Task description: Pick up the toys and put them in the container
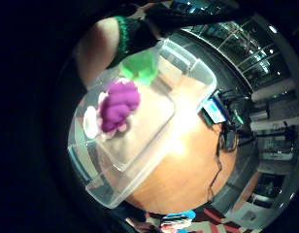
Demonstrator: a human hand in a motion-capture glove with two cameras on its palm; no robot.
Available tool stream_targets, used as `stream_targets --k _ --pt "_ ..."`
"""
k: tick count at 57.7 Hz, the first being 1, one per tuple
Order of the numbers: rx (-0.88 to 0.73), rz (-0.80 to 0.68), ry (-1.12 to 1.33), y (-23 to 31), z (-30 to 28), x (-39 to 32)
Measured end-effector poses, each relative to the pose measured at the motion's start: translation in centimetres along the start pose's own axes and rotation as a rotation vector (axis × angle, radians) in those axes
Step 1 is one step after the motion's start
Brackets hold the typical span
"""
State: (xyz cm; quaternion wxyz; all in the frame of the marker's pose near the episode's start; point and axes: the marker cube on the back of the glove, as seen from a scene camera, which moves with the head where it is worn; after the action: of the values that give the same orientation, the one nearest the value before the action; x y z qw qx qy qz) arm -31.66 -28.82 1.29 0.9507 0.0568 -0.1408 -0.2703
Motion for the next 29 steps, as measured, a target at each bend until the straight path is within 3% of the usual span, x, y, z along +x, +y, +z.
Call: stream_targets --k 13,29 --pt "0.054 0.066 -0.139 1.9 -1.7 3.2" --pt "0.085 0.138 -0.128 6.3 -2.5 6.6"
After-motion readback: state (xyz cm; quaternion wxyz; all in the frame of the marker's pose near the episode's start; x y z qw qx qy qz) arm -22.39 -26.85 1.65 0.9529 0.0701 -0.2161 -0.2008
